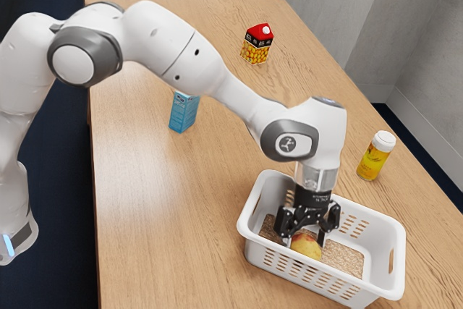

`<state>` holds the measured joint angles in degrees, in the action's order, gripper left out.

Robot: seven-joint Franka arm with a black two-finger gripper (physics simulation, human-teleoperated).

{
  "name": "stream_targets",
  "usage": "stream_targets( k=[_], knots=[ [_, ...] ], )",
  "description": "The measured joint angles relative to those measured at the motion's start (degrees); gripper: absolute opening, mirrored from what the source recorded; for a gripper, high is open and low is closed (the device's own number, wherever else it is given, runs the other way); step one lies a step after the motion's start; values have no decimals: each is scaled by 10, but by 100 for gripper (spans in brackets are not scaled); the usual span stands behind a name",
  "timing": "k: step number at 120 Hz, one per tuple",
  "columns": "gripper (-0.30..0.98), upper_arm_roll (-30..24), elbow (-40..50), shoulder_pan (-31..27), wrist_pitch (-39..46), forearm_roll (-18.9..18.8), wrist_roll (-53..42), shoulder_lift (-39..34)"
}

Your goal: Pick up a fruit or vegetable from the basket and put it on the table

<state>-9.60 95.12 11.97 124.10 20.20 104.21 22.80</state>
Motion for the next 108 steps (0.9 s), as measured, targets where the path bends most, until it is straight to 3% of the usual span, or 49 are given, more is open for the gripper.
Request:
stream_targets(
  k=[10,29,65,78,101,108],
  knots=[
    [68,-3,0,0,5,0,1,4],
    [53,-3,0,0,11,1,1,3],
    [53,-10,-1,0,19,0,3,5],
    [38,-10,-2,0,22,-1,4,1],
    [34,-3,-2,2,22,-5,5,-39],
    [33,2,-3,4,22,-27,6,-76]
  ],
)
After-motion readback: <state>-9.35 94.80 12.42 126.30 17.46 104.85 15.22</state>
